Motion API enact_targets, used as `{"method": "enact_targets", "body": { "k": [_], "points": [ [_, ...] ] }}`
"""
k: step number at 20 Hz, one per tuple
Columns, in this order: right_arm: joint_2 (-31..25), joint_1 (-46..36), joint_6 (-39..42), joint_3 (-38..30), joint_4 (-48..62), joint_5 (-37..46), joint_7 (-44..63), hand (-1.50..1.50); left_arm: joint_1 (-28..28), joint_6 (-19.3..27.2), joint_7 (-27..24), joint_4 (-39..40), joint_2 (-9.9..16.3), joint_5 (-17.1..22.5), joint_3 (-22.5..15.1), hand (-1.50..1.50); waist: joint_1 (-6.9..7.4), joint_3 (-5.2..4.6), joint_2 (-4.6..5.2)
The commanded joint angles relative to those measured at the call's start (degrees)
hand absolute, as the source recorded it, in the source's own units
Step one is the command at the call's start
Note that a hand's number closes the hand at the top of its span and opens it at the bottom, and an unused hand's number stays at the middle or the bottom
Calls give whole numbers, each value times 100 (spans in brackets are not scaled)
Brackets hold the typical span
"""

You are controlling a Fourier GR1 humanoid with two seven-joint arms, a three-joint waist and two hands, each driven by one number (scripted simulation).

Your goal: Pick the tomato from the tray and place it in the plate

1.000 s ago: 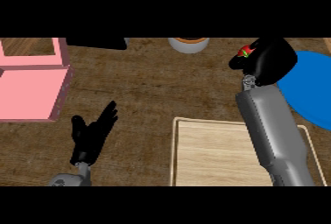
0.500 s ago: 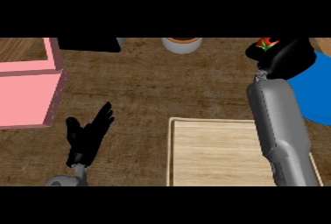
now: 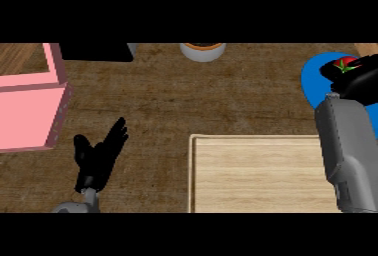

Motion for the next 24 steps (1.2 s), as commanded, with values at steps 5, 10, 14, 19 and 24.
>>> {"method": "enact_targets", "body": {
  "k": [5,10,14,19,24],
  "points": [
    [-936,-45,-1610,-629,1455,-831,-377,150,306,-76,-26,-157,0,39,-14,0,-19,-2,-29],
    [-1389,65,-2076,-704,2076,-1865,-1390,150,339,-167,77,-308,95,164,103,0,-39,5,-37],
    [-1632,-287,-551,-1152,2787,-2344,-1174,-150,4,-209,11,73,124,143,194,0,-10,7,22],
    [-1559,-280,-371,-1416,2951,-3479,-2497,-150,-55,-128,62,100,34,83,137,0,-3,34,24],
    [-1499,-131,-402,-1697,2486,-4501,-4038,-150,152,-45,-18,-18,-42,-14,37,0,-24,43,-10]
  ]
}}
